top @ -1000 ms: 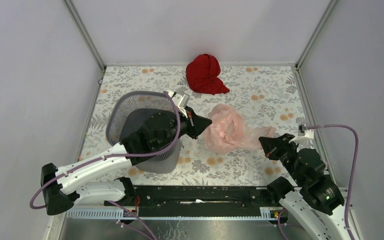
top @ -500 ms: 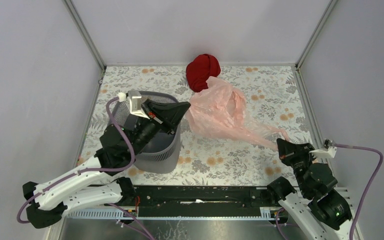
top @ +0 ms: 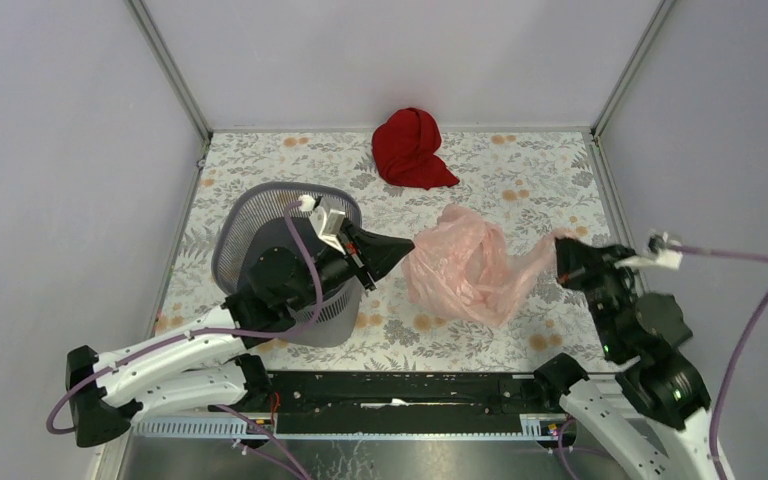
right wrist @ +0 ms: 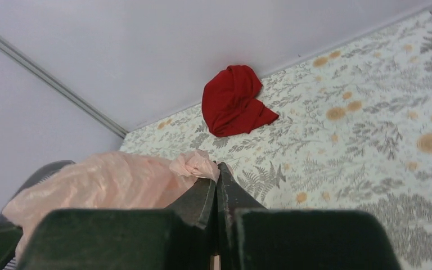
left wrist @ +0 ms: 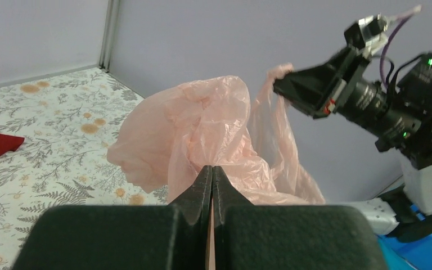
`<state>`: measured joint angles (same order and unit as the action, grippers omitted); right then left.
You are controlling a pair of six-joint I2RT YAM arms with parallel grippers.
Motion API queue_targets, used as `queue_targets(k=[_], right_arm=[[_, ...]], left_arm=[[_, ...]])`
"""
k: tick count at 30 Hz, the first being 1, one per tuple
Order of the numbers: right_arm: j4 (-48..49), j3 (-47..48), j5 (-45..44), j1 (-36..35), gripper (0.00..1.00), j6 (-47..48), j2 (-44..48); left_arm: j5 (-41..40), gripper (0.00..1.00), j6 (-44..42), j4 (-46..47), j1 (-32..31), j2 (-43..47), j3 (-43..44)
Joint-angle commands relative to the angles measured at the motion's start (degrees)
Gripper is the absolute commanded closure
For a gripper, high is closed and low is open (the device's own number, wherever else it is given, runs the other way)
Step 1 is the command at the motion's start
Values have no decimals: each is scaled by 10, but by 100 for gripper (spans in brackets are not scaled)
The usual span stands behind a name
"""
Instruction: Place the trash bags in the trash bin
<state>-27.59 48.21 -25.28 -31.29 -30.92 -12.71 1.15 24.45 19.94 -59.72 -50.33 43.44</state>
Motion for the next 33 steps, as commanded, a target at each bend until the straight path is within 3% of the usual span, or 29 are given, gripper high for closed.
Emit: queue_targets(k=[1, 3, 7, 10, 11, 16, 22, 27, 33], right_arm=[[133, 48, 37, 2, 100, 89, -168], [142, 100, 49, 1, 100, 103, -255], [160, 175, 115, 1, 100, 161, -341], [178, 177, 165, 2, 100, 193, -337], [178, 167, 181, 1, 100, 199, -330], [146, 47, 227, 1, 100, 163, -272], [158, -73, 274, 1, 100, 129, -178], [124, -37, 256, 2, 100, 126, -180], [98, 15, 233, 1, 100, 92, -187]], left_arm=[[-9, 100, -2, 21, 1, -11, -8], [-10, 98, -5, -6, 1, -26, 17], [-6, 80, -25, -102, 1, -47, 68], [5, 43, -29, -137, 0, -26, 67], [9, 36, -29, -146, 0, -15, 65], [5, 16, -31, -177, 0, 41, 65], [-10, 16, 12, -244, 0, -29, 138], [55, 21, 68, -240, 0, -135, 191], [83, 29, 131, -180, -1, -214, 187]])
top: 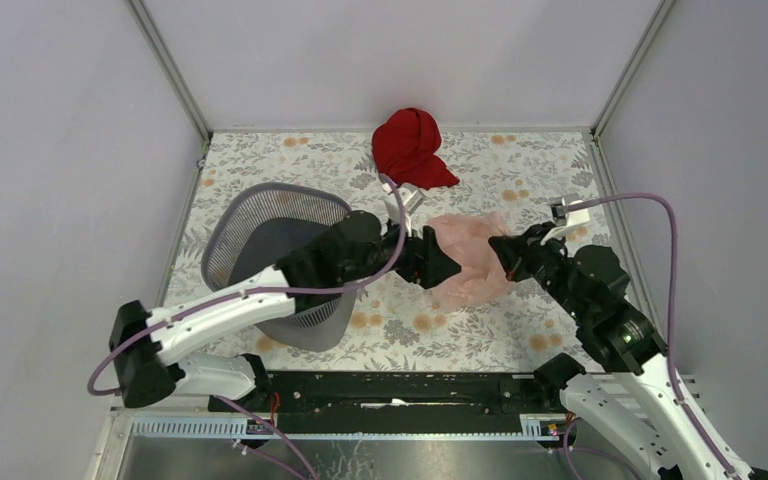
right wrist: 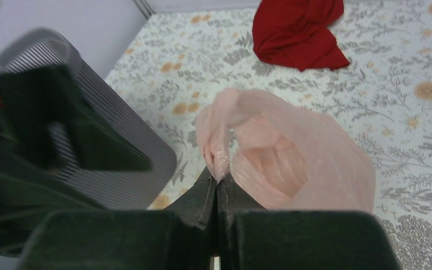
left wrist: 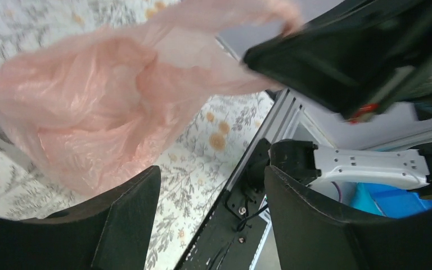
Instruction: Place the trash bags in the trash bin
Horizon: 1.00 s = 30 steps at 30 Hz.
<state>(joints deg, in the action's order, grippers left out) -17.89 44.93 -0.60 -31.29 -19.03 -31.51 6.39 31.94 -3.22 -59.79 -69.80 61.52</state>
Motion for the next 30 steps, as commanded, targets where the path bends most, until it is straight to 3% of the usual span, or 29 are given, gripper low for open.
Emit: queue_targets(k=[1, 10, 16, 20, 23, 30], right_arm=[[-1, 53, -16, 1, 100, -35, 4], [8, 63, 2, 1, 100, -71, 25], [5, 64, 3, 1, 100, -72, 34], [1, 71, 2, 1, 100, -71, 32], [-3, 77, 5, 1, 100, -71, 33], [-11, 85, 1, 2, 100, -69, 45]], left_arm=[[24, 31, 66, 69, 0, -26, -1], [-19, 50, 166, 165, 0, -123, 9], [8, 35, 173, 201, -1, -173, 12], [14, 14, 167, 218, -1, -185, -10], [-6, 2, 143, 181, -1, -193, -4], [-69, 1, 96, 108, -4, -187, 15]])
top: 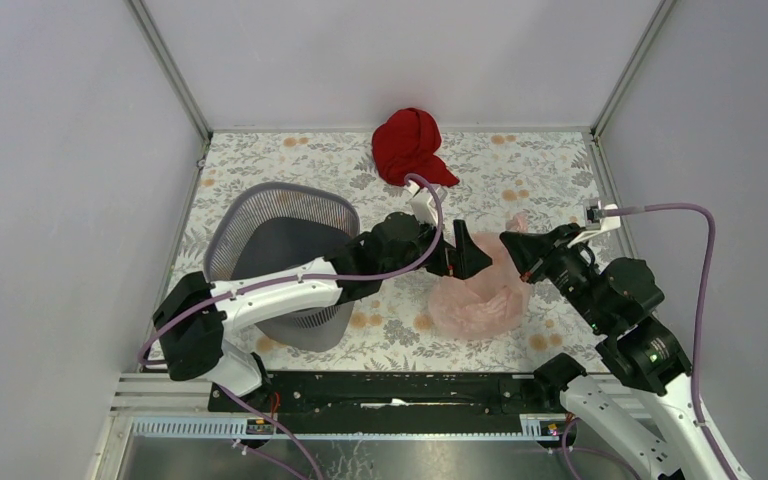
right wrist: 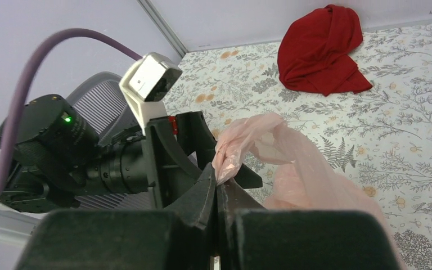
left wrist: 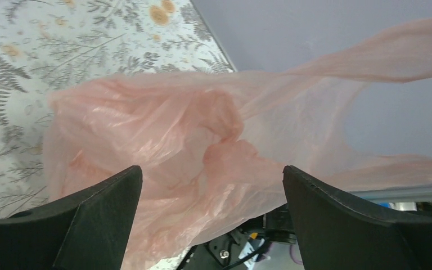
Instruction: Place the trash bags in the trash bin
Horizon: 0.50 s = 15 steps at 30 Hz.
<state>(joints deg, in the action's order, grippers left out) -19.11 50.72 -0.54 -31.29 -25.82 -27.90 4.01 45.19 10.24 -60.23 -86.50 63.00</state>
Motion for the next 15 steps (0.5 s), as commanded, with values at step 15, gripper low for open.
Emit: queue_targets(k=[15], right_arm=[[21, 36, 4, 2, 100, -2, 9]], left_arm=[[-66, 2, -29, -37, 0, -2, -9]])
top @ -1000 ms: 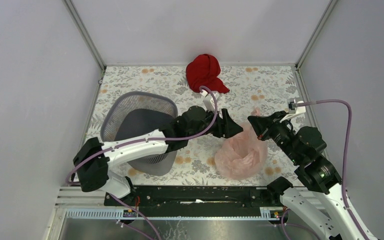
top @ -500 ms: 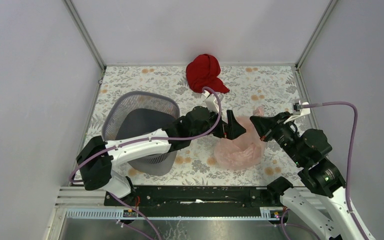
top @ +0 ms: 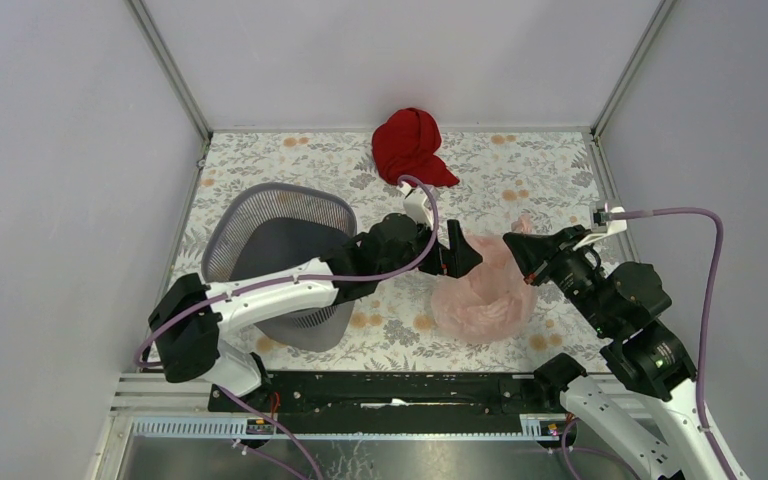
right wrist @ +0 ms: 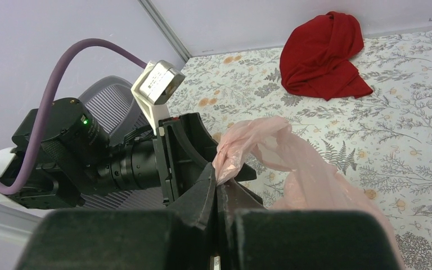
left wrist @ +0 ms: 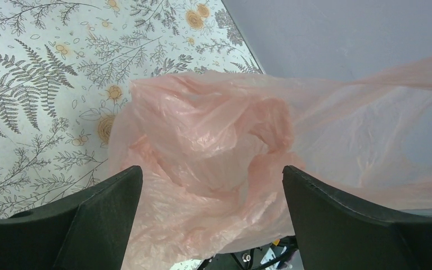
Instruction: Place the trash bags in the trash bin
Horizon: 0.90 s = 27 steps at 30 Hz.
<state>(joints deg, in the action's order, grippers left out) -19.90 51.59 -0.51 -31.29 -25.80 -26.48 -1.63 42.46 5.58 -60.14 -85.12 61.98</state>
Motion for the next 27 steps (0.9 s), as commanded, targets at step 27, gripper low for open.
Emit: queue_targets(k=[27], right_arm=[[61, 37, 36, 1, 100, -10, -17]], left_arm=[[-82, 1, -110, -100, -20, 6, 89]])
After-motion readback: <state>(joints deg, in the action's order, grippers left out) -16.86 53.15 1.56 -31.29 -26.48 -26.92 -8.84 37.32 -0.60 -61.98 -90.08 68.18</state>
